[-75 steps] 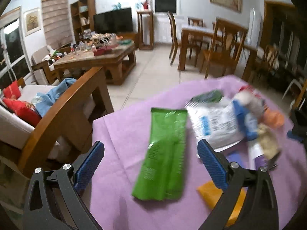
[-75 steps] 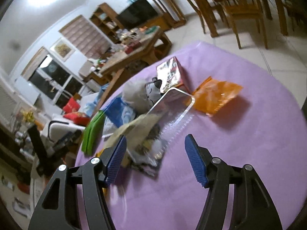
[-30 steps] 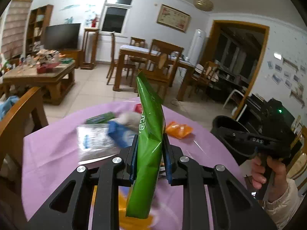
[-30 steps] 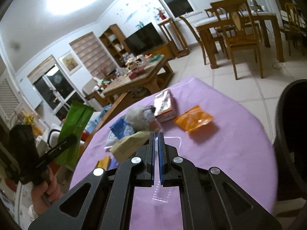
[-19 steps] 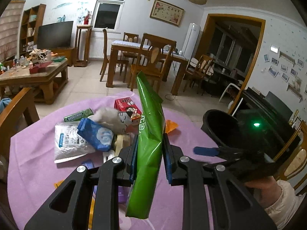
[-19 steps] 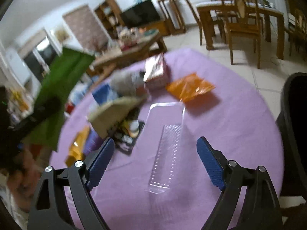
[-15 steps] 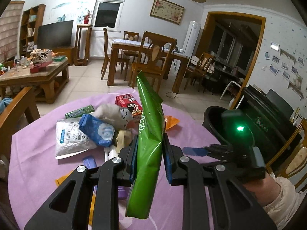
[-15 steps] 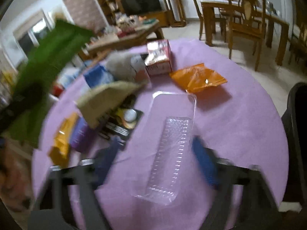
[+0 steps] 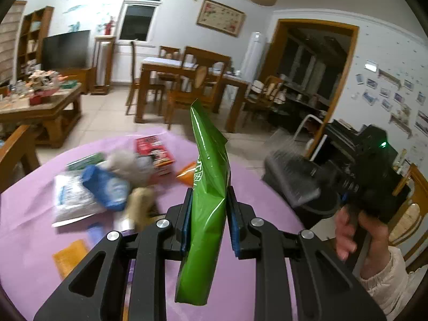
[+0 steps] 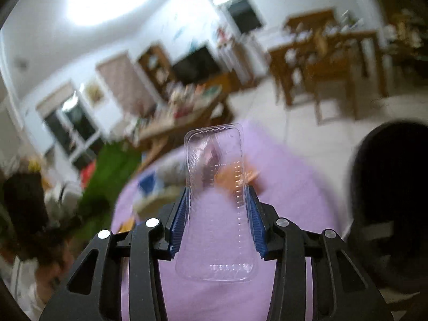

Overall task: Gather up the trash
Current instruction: 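Carry the green packet and plastic tray to the bin and release both, then grasp the yellow packet with the left tool while the right tool grasps the orange snack bag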

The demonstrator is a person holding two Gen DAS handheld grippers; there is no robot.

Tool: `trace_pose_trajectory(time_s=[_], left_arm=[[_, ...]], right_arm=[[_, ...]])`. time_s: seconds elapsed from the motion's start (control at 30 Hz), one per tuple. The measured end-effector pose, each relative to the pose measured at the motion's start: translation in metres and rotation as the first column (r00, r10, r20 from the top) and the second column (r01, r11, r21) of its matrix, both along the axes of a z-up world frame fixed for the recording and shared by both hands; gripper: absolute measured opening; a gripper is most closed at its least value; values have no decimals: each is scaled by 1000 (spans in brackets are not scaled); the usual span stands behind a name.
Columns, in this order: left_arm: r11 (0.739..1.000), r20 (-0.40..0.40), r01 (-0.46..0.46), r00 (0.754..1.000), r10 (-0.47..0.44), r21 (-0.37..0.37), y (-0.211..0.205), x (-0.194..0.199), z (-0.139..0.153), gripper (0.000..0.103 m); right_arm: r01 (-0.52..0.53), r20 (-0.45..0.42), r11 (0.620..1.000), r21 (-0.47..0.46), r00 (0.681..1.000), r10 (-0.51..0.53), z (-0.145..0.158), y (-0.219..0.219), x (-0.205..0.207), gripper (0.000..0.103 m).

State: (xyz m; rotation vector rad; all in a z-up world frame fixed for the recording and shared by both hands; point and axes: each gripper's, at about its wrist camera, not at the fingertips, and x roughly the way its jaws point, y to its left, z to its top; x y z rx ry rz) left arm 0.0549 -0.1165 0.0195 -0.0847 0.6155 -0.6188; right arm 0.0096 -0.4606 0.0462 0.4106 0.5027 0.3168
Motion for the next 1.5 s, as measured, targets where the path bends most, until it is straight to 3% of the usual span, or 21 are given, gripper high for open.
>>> trace_pose_trajectory(time_s=[0.1, 0.23, 0.6, 0.9, 1.17, 1.23, 1.3, 1.37, 1.5], left_arm=[[998, 6, 62, 998, -62, -11, -36, 2, 2, 23], [989, -2, 145, 989, -146, -40, -90, 8, 1, 23], [949, -32, 314, 948, -315, -35, -232, 16, -20, 23], [944, -96, 330, 939, -329, -1, -268, 23, -46, 23], [944, -110, 328, 940, -323, 26, -283, 28, -45, 28], [945, -112, 325, 941, -319, 39, -285, 29, -45, 39], [949, -91, 312, 947, -308, 41, -283, 27, -42, 78], [957, -50, 288, 957, -286, 40, -275, 23, -36, 84], [961, -37, 273, 961, -272, 27, -260, 22, -28, 84]], right_arm=[[125, 76, 992, 6, 989, -125, 14, -47, -22, 42], [238, 110, 971, 17, 965, -238, 15, -96, -44, 43], [360, 44, 931, 67, 931, -363, -28, -184, -60, 43], [366, -21, 927, 82, 931, -366, -63, -203, -47, 44], [371, -37, 925, 81, 929, -369, -76, -205, -41, 51], [379, -33, 922, 76, 925, -378, -77, -205, -42, 59], [407, -14, 910, 75, 913, -408, -75, -205, -45, 77], [416, 2, 906, 80, 909, -418, -75, -205, -48, 82], [417, 8, 904, 91, 908, -420, -75, -204, -50, 88]])
